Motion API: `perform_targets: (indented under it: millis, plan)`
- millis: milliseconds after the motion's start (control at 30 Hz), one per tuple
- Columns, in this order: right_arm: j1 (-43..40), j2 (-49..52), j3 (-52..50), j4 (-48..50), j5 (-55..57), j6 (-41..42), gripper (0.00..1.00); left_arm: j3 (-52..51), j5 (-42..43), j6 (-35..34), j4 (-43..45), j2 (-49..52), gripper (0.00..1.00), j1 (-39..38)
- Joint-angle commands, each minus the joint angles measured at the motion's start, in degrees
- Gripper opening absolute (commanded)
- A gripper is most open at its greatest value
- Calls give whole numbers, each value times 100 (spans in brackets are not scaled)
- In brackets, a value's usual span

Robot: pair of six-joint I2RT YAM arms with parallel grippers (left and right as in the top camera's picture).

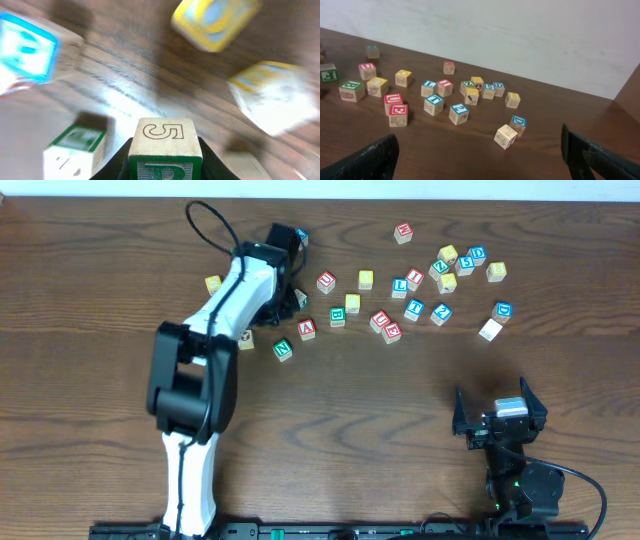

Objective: Spell out ROBOT
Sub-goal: 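Lift the R block and carry it toward the open table area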

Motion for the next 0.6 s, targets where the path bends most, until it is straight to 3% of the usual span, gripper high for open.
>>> perform_targets:
  millis: [0, 167, 200, 400, 567]
  plan:
    - [-17, -31, -4, -31, 24, 90, 99, 59, -48, 664, -203, -1165, 11, 35]
    - [-17, -31, -4, -31, 24, 90, 99, 59, -44, 994, -988, -2111, 12, 35]
    - [-17, -31, -4, -31, 24, 90, 99, 59, 31, 1008, -1255, -2304, 8, 35]
    - [-17, -31, -4, -31, 24, 90, 99, 20, 772, 1360, -2551, -3394, 8, 2]
    - [-17, -31, -4, -31, 26, 90, 99, -562, 765, 1427, -2651, -4249, 8, -219]
